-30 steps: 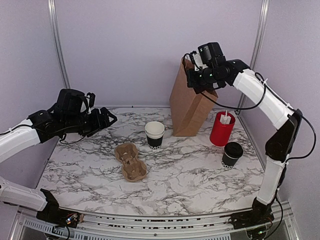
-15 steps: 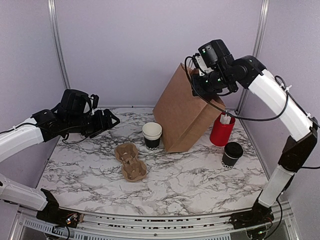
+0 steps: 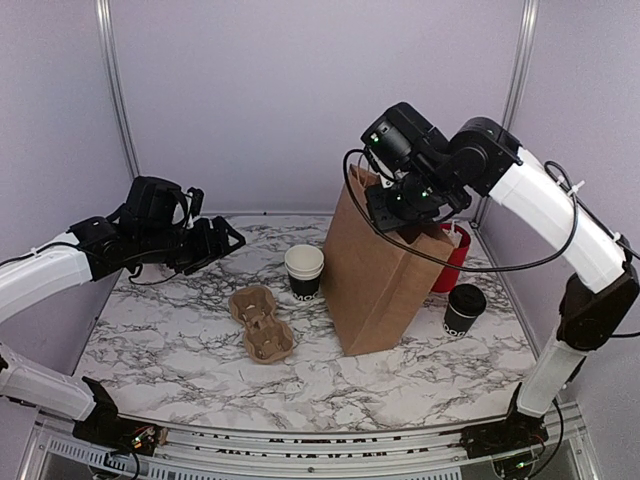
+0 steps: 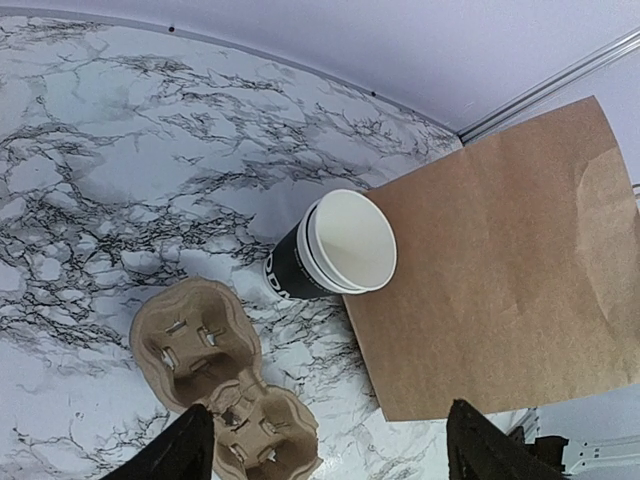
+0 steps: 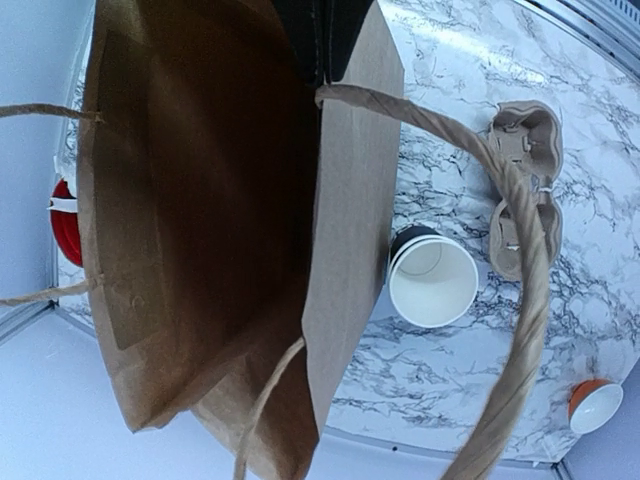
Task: Pack the takeout coffee
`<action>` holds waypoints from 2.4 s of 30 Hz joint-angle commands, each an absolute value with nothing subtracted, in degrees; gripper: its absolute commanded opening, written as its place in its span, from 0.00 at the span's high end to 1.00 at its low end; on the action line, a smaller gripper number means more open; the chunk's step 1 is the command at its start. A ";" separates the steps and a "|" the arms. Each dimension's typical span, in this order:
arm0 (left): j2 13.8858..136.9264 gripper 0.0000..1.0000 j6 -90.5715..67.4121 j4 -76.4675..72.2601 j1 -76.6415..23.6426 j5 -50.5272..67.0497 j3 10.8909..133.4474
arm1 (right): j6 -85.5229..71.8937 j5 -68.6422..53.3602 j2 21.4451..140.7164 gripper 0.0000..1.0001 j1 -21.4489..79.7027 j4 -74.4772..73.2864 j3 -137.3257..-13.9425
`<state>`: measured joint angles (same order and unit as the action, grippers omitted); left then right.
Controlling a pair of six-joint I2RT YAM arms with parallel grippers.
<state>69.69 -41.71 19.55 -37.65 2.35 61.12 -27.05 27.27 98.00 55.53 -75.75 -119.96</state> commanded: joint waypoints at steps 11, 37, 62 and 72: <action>70.85 0.19 -40.78 17.90 -37.41 3.36 63.76 | -27.60 20.27 97.27 0.61 59.22 -67.72 -117.95; 70.70 0.19 -40.85 17.91 -37.44 3.22 64.11 | -21.98 18.04 81.38 0.30 48.62 -55.96 -113.38; 68.56 0.19 -42.08 17.91 -37.43 3.03 60.83 | -16.69 5.44 82.68 0.53 37.25 -47.46 -92.14; 68.65 0.19 -42.14 17.91 -37.44 3.18 60.56 | -16.46 9.08 83.51 1.00 37.27 -49.12 -93.56</action>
<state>70.00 -42.09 19.42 -37.65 2.98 61.23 -16.51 6.11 83.88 37.63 -48.66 -91.48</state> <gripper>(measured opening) 0.810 0.097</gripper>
